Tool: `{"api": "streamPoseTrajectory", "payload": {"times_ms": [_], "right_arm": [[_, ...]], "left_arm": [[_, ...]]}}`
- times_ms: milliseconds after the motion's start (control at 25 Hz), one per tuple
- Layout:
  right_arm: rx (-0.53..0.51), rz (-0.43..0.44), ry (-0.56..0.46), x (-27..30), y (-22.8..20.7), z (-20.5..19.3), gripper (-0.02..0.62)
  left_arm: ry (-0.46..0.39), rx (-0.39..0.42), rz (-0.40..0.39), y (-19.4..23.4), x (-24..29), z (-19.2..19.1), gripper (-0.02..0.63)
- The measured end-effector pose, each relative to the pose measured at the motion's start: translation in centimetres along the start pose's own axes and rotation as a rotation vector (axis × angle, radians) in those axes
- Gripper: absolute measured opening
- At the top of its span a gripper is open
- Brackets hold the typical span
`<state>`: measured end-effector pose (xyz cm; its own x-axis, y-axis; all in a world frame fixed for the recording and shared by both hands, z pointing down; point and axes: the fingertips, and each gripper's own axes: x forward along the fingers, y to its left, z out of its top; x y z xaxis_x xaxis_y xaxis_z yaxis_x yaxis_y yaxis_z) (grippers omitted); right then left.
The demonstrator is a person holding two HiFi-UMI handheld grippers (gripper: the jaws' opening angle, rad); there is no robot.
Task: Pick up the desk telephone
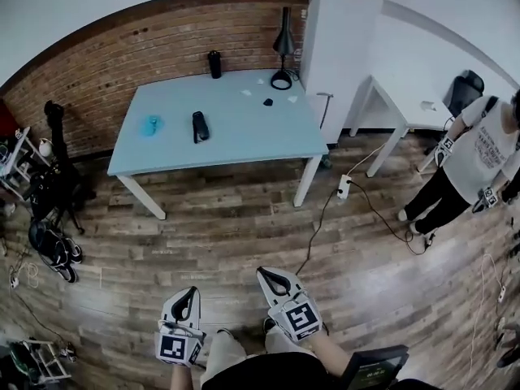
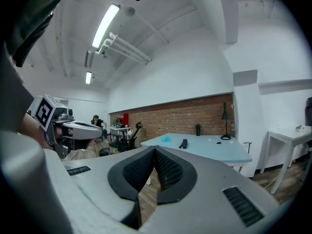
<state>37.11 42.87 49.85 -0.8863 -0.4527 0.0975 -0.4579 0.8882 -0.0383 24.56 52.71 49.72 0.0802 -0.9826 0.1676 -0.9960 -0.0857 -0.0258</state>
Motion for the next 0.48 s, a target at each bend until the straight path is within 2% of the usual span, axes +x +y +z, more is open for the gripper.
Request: {"api": "streamPoseTrajectory", "payload": {"times_ms": [80, 240, 480], "right_arm": [[0.008, -0.007, 0.013, 1.4, 0.1, -0.2, 0.021], [-0.039, -0.027, 0.02, 4.8, 0.0, 0.0, 0.021], [-0.052, -0.045, 0.026, 10.6, 2.2, 2.5, 0.021]], "left_arm": [[-0.012, -0.016, 0.0, 1.4, 0.4, -0.6, 0.014], [-0.01, -0.019, -0.02, 5.0, 2.0, -1.1, 0.014], [-0.028, -0.037, -0.078, 11.1, 3.2, -0.1, 0.014]]}}
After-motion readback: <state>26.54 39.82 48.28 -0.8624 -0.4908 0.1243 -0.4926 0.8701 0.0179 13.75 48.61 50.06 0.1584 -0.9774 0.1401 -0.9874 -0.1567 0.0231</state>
